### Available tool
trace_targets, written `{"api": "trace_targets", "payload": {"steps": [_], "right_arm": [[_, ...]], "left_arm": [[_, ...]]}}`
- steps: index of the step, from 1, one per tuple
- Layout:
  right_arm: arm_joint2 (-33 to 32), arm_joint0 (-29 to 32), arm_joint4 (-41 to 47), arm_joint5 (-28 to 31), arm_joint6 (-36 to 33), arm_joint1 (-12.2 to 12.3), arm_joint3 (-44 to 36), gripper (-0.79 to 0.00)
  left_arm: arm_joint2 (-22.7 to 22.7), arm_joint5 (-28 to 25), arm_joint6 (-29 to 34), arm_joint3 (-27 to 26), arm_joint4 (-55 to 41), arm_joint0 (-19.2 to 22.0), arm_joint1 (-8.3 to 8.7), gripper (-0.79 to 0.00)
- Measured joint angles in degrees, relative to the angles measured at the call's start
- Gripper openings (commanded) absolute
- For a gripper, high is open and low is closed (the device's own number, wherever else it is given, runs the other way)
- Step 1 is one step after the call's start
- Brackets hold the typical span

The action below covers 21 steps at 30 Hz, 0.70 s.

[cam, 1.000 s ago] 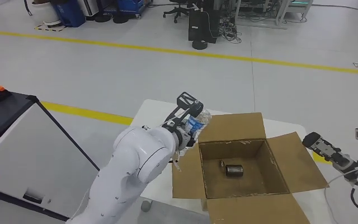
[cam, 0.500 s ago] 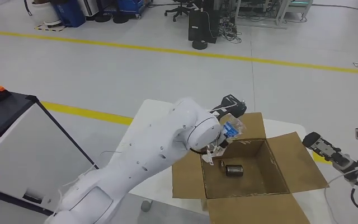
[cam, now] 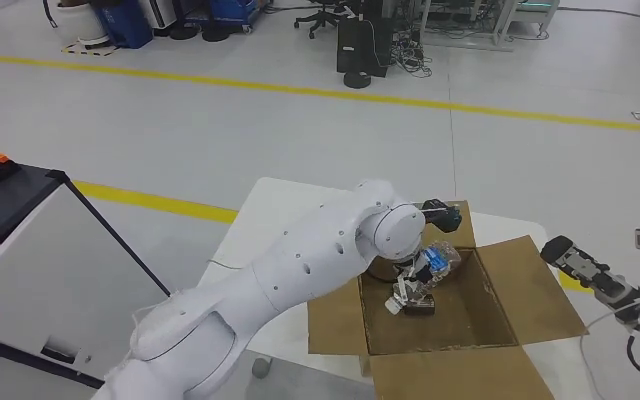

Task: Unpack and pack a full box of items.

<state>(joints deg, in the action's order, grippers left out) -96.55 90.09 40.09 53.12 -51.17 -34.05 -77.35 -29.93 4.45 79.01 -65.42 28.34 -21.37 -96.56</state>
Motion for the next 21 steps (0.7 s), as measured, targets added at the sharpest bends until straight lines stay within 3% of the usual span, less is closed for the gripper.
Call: {"api": "trace_targets", "payload": {"steps": [5, 21], "right_arm": [[0.0, 0.0, 0.0, 0.0, 0.0, 0.0, 0.0, 0.0], [0.0, 0.0, 0.0, 0.0, 0.0, 0.0, 0.0, 0.0]], "left_arm": [[0.48, -2.36, -1.94, 3.45, -1.75, 0.88, -1.03, -0.785], [0.48, -2.28, -1.88, 3.37, -1.62, 0.86, -1.0, -0.785]]}}
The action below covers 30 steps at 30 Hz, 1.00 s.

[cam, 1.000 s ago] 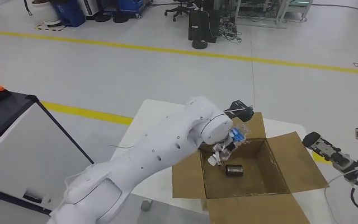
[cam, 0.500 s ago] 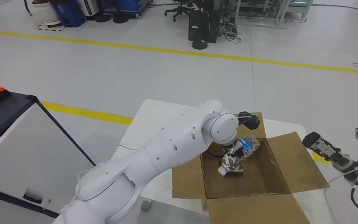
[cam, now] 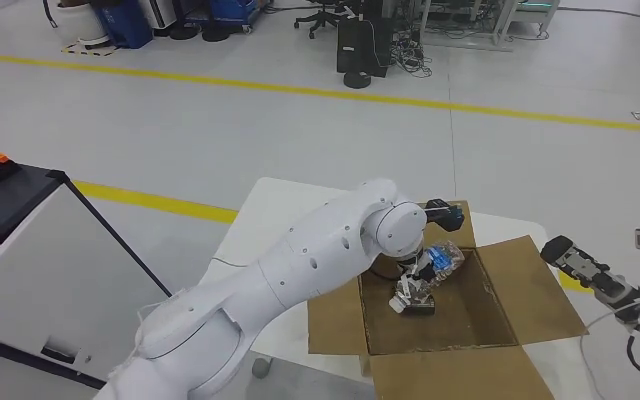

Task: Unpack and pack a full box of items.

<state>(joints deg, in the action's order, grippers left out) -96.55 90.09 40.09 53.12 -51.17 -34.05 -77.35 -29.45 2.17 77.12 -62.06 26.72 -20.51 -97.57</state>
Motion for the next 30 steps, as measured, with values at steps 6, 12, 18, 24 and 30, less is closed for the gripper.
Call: {"api": "trace_targets", "payload": {"steps": [6, 12, 18, 24, 30], "right_arm": [[0.0, 0.0, 0.0, 0.0, 0.0, 0.0, 0.0, 0.0], [0.0, 0.0, 0.0, 0.0, 0.0, 0.0, 0.0, 0.0], [0.0, 0.0, 0.0, 0.0, 0.0, 0.0, 0.0, 0.0], [0.0, 0.0, 0.0, 0.0, 0.0, 0.0, 0.0, 0.0], [0.0, 0.0, 0.0, 0.0, 0.0, 0.0, 0.0, 0.0]], "left_arm": [[1.47, -0.46, 0.62, 2.97, -3.11, -1.75, -1.3, -0.785], [1.25, -1.77, -2.34, 10.13, -8.76, -0.64, -3.32, -0.785], [1.46, -1.85, -6.7, 15.24, -12.0, 0.14, -5.54, -0.785], [2.01, 1.11, -7.81, 20.99, -16.03, -0.53, -7.86, -0.785], [3.13, 5.05, -7.97, 24.43, -16.29, -1.39, -9.33, -0.785]]}}
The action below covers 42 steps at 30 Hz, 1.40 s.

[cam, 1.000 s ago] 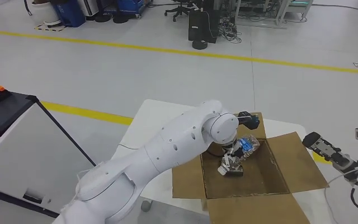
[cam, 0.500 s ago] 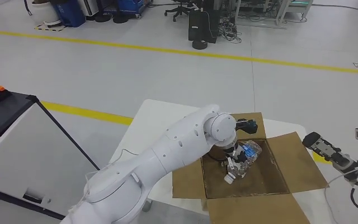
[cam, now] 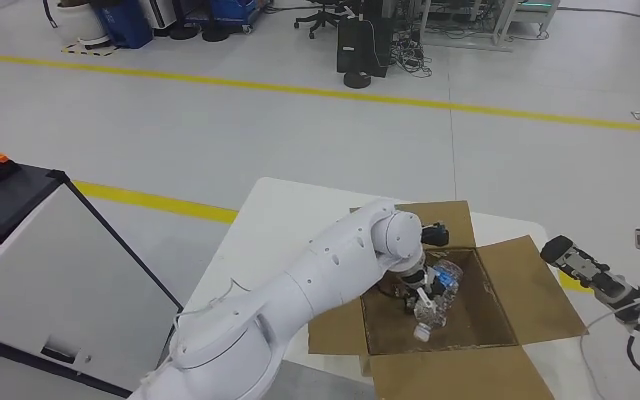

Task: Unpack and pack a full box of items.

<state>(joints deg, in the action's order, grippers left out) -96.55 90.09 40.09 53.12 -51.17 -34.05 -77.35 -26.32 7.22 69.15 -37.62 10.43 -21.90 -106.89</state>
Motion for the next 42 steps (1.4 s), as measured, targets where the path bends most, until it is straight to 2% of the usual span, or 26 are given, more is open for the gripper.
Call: {"api": "trace_targets", "payload": {"steps": [4, 8, 13, 26, 33, 42], "right_arm": [[0.0, 0.0, 0.0, 0.0, 0.0, 0.0, 0.0, 0.0], [0.0, 0.0, 0.0, 0.0, 0.0, 0.0, 0.0, 0.0], [0.0, 0.0, 0.0, 0.0, 0.0, 0.0, 0.0, 0.0], [0.0, 0.0, 0.0, 0.0, 0.0, 0.0, 0.0, 0.0], [0.0, 0.0, 0.0, 0.0, 0.0, 0.0, 0.0, 0.0], [0.0, 0.0, 0.0, 0.0, 0.0, 0.0, 0.0, 0.0]], "left_arm": [[1.03, 0.85, 0.23, 0.86, 1.97, 0.2, -0.56, -0.785], [3.85, -1.72, 2.05, -1.32, 6.47, 0.89, -1.52, -0.785], [5.65, -6.17, 5.43, -1.27, 7.8, 1.81, -2.95, -0.785], [9.18, -13.99, 9.59, 5.76, 9.77, 5.73, -8.87, -0.785], [10.11, -16.05, 9.85, 5.93, 11.12, 6.03, -9.53, -0.785], [13.39, -18.1, 9.69, 2.26, 17.03, 6.13, -9.79, -0.785]]}}
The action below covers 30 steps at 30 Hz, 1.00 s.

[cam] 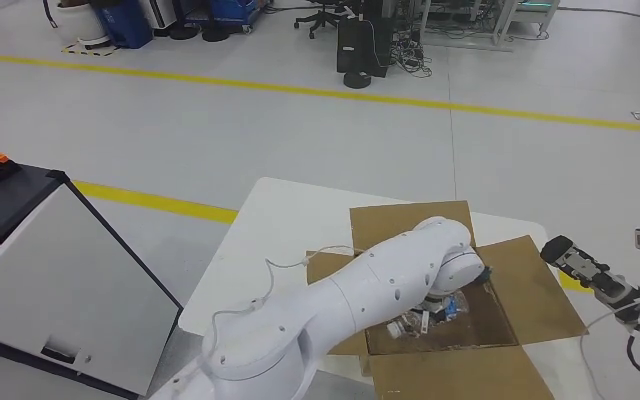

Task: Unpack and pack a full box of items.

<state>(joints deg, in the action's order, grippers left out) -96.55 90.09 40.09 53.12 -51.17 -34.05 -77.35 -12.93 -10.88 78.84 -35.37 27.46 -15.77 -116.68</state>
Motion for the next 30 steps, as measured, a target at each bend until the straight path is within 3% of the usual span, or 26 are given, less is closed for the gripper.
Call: {"api": "trace_targets", "payload": {"steps": [8, 11, 14, 30], "right_arm": [[0.0, 0.0, 0.0, 0.0, 0.0, 0.0, 0.0, 0.0], [0.0, 0.0, 0.0, 0.0, 0.0, 0.0, 0.0, 0.0], [0.0, 0.0, 0.0, 0.0, 0.0, 0.0, 0.0, 0.0], [0.0, 0.0, 0.0, 0.0, 0.0, 0.0, 0.0, 0.0]], "left_arm": [[1.63, -2.51, -0.3, -1.14, 1.36, 0.18, -0.28, -0.785], [2.11, -3.09, -0.1, -1.2, 1.5, 0.34, -0.36, -0.434], [2.44, -3.05, 0.08, -1.2, 1.34, 0.38, -0.39, -0.003], [2.9, -1.67, -1.14, -1.86, 0.96, 1.84, -0.29, 0.0]]}}
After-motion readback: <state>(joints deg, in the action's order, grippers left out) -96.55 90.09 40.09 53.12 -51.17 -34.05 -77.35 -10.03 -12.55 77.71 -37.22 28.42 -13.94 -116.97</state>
